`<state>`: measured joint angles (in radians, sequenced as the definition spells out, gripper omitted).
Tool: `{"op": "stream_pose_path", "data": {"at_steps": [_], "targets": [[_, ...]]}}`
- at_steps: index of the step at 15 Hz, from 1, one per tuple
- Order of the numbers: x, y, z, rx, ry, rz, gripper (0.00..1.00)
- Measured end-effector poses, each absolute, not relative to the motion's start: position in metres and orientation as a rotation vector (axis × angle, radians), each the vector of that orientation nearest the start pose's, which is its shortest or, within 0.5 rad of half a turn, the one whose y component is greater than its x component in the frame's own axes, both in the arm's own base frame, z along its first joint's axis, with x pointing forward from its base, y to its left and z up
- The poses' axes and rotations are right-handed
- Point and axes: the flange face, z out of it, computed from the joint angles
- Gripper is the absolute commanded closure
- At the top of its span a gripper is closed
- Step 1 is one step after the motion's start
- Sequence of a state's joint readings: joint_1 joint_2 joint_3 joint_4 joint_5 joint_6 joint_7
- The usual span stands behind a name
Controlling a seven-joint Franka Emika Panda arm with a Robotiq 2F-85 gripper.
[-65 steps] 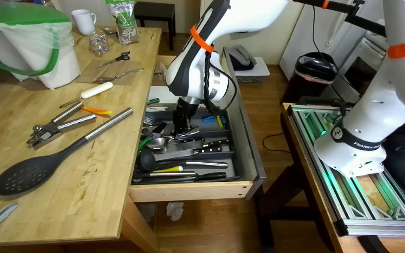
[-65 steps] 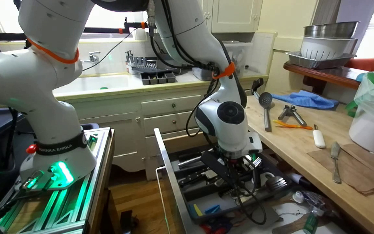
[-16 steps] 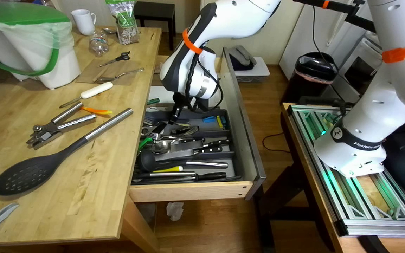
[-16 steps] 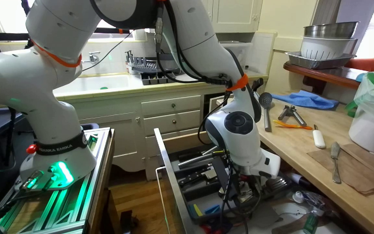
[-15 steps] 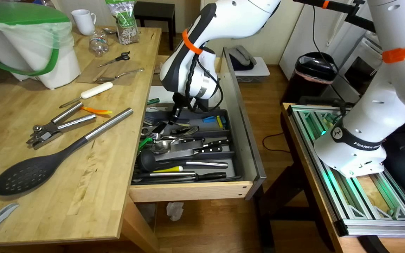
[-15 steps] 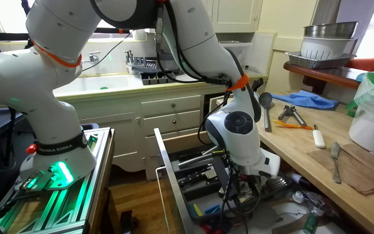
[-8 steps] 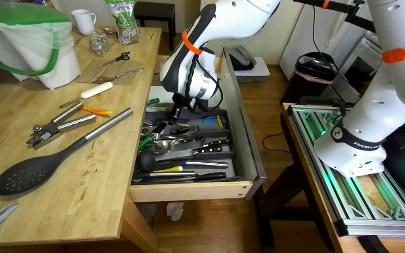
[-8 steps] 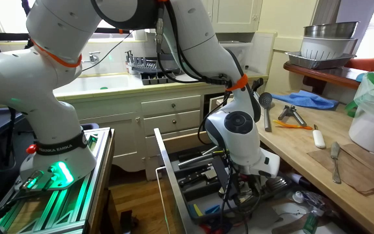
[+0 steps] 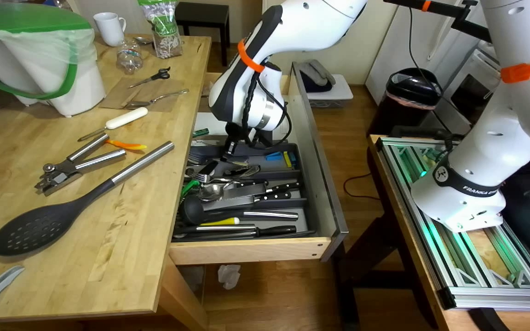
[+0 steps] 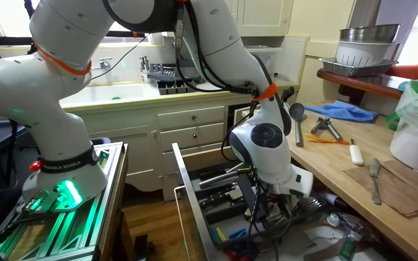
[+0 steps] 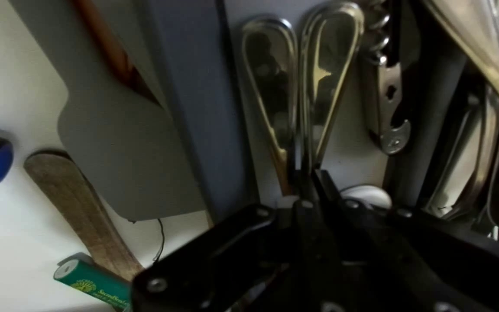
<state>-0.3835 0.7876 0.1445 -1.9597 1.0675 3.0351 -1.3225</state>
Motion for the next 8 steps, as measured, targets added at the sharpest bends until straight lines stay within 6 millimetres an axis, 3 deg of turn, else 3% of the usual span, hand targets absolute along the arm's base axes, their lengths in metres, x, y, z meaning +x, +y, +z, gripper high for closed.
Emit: {"op": "stream_pose_path", "data": {"at_steps": [1, 3, 5, 8], "targets": [[0.5514, -0.2015, 0.0796, -2.992, 0.036, -0.587, 1.00], [0.5515, -0.2012, 0.0797, -2.994, 0.033, -0.587, 0.85], [0.5515, -0.2010, 0.0795, -2.996, 0.031, -0.585, 0.77], [0.5526, -0.1961, 0.0781, -2.996, 0.017, -0.580, 0.80]]}}
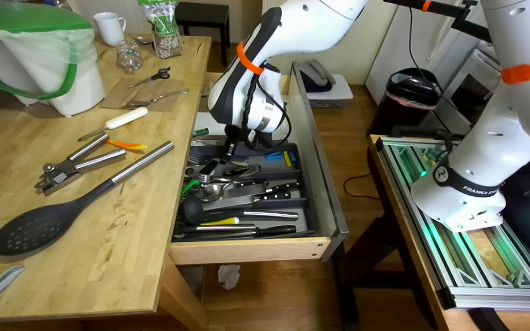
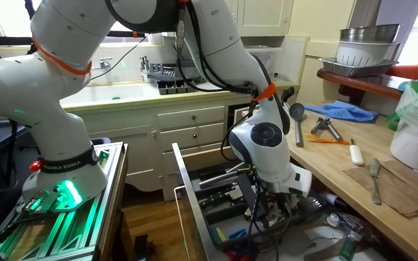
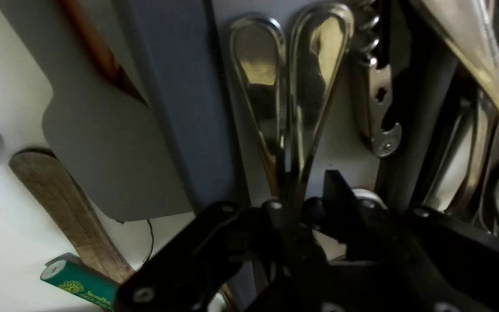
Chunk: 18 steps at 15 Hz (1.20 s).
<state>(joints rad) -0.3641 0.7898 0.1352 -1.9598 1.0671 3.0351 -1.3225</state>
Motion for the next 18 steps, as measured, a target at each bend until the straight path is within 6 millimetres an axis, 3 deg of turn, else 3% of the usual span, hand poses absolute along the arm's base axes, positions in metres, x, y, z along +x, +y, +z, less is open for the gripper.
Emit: {"op": "stream_pose_path", "data": {"at_steps": [18], "targets": [[0.5547, -0.1917, 0.0777, -3.038, -0.052, -0.560, 0.75]]}}
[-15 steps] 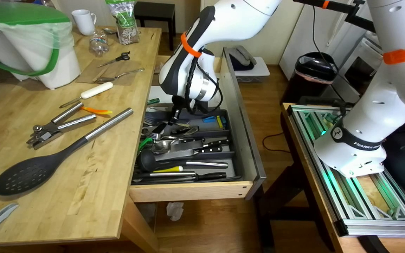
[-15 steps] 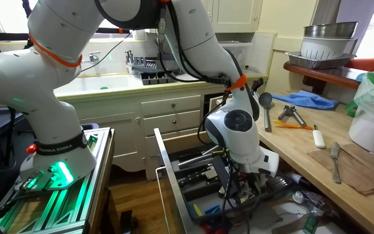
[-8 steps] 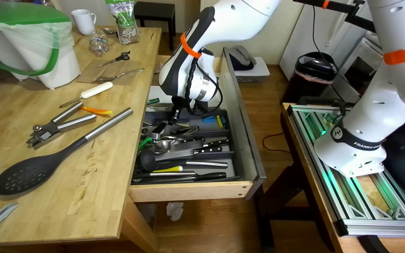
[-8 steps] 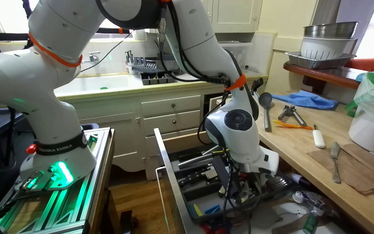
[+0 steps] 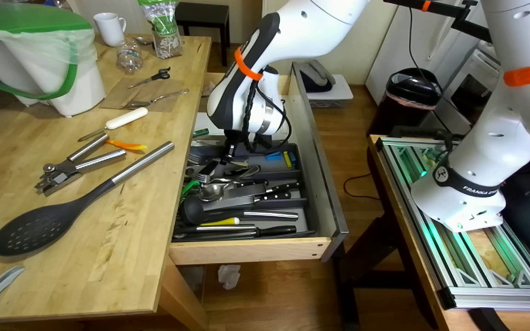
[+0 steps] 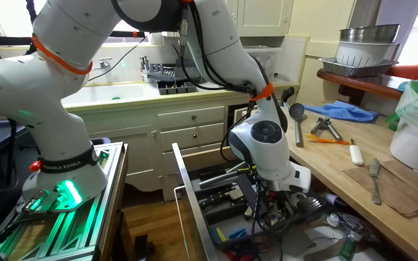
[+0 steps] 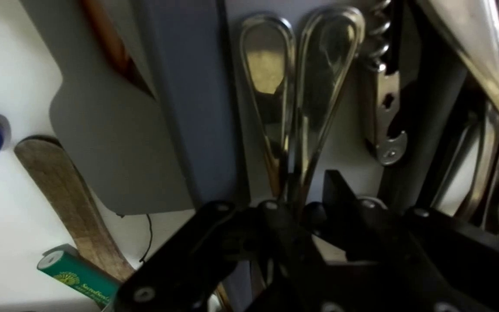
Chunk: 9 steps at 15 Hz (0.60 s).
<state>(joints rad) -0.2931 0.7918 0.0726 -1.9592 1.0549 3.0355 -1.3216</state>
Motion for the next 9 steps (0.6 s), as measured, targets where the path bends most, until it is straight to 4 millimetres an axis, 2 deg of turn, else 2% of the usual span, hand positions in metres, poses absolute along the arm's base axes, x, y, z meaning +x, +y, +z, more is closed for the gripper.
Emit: {"op": "stream_pose_path", "data": {"at_steps": [5, 9], "targets": [[0.5522, -0.1918, 0.0748, -3.059, -0.044, -0.539, 0.71], [0.5526, -0.1897, 0.0741, -3.069, -0.051, -0.532, 0.72]]}}
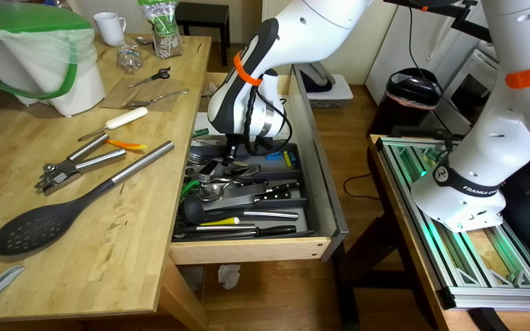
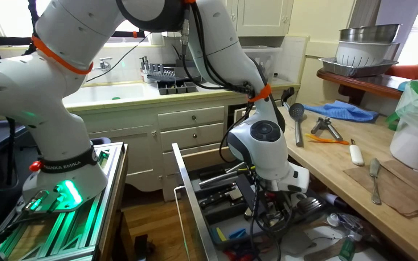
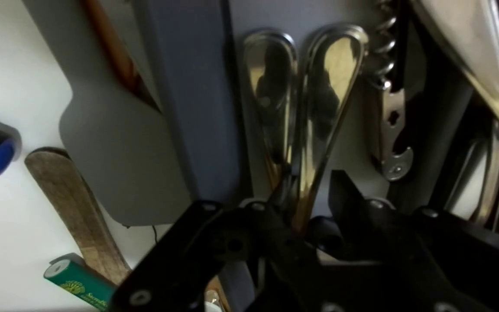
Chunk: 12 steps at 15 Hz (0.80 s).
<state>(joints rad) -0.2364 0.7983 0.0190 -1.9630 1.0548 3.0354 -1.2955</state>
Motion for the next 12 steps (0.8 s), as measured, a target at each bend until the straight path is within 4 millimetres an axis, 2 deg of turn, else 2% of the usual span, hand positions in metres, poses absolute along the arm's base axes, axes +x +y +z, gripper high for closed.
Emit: {"op": "stream_pose_path", "data": {"at_steps": [2, 7, 10, 11, 12], "targets": [[0.5528, -0.1892, 0.0736, -3.072, -0.055, -0.530, 0.70], [0.5533, -0.1873, 0.0730, -3.074, -0.065, -0.527, 0.73], [0.5535, -0.1872, 0.0729, -3.076, -0.073, -0.527, 0.68], [0.5535, -0.1870, 0.0729, -3.076, -0.078, -0.528, 0.64], [0.5536, -0.1863, 0.0727, -3.075, -0.084, -0.527, 0.50]]}}
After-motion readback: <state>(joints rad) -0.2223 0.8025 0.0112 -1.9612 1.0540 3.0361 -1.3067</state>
